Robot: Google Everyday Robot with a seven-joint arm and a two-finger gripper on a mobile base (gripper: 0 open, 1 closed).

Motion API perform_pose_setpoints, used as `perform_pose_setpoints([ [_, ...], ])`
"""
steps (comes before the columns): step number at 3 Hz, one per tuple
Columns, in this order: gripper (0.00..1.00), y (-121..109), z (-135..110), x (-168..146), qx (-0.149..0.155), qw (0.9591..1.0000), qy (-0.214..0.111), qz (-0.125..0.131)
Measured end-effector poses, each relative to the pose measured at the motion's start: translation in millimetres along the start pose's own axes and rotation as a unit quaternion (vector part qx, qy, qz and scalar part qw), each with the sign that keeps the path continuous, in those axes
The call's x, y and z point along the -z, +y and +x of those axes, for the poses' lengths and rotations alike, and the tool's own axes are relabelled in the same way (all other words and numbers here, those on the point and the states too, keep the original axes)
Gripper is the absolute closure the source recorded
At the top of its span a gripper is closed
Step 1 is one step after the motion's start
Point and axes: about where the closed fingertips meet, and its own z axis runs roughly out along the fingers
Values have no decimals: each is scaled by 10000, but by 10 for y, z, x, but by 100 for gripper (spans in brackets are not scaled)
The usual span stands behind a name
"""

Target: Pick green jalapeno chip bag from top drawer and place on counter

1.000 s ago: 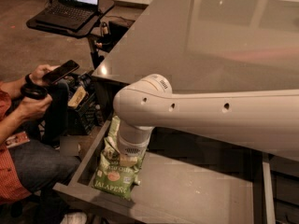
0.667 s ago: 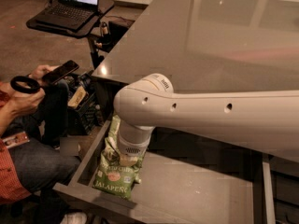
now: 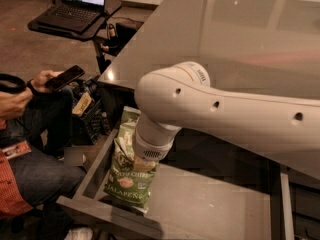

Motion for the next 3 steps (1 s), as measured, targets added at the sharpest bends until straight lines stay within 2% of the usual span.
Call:
perform_pose_setpoints([
  [1,100,72,4,311,-2,10000,-17,45],
  [3,100,274,-220,918,437,9982,-267,297],
])
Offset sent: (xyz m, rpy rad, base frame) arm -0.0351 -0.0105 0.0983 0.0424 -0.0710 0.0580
